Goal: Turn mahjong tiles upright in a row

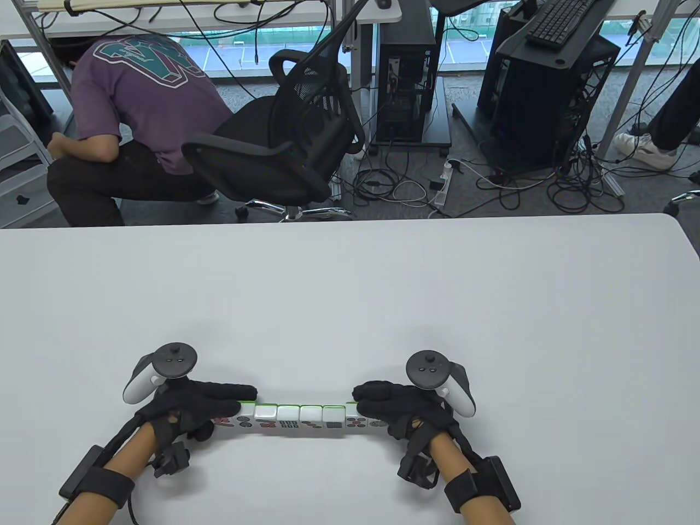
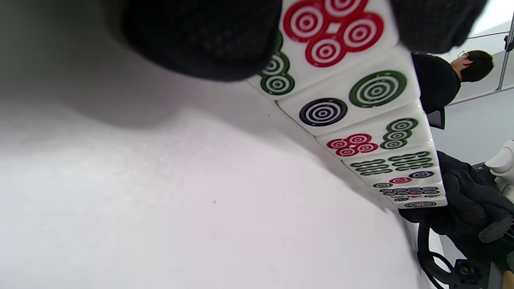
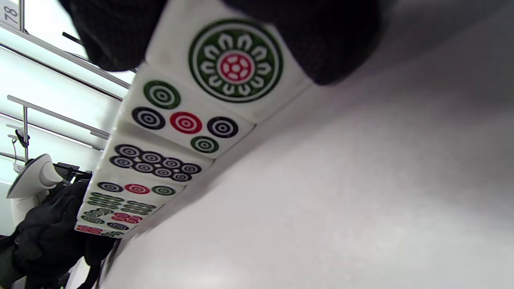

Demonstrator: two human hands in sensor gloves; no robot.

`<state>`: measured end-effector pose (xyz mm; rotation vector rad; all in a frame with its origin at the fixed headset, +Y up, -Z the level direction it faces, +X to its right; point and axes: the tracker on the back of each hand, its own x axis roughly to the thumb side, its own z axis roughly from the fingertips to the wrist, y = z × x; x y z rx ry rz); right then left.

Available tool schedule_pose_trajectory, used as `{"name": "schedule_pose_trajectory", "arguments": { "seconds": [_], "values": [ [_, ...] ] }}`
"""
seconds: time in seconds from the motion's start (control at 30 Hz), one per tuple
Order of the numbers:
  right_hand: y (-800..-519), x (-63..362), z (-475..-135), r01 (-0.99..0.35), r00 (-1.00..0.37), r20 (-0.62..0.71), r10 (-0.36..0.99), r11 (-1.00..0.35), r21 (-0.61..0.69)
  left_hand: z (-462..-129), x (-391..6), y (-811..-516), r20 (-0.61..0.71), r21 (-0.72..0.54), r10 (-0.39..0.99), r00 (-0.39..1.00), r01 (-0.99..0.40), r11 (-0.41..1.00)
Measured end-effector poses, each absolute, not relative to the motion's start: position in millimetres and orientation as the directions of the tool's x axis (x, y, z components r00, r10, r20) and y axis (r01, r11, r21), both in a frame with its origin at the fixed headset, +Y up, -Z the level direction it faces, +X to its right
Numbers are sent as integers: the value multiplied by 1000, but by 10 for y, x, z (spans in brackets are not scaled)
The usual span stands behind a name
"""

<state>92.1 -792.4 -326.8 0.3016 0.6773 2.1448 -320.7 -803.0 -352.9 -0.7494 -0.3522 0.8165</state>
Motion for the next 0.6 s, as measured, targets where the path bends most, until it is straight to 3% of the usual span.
{"name": "schedule_pose_trajectory", "arguments": {
  "seconds": [0.17,0.33,0.47,0.6],
  "values": [
    [-7826,905,-3265,-604,-706,71,704,-652,459,-3471,-3145,-7860,107,-630,667,737,-469,619],
    [-7674,873,-3266,-436,-843,119,525,-796,419,-3416,-3103,-7690,144,-554,528,837,-374,744],
    [-7519,946,-3177,-456,-833,141,535,-809,371,-3309,-3204,-7521,113,-540,488,865,-359,762],
    [-7322,1125,-2983,-503,-814,187,550,-828,246,-3097,-3349,-7279,165,-357,468,868,-389,849]
  ]
}}
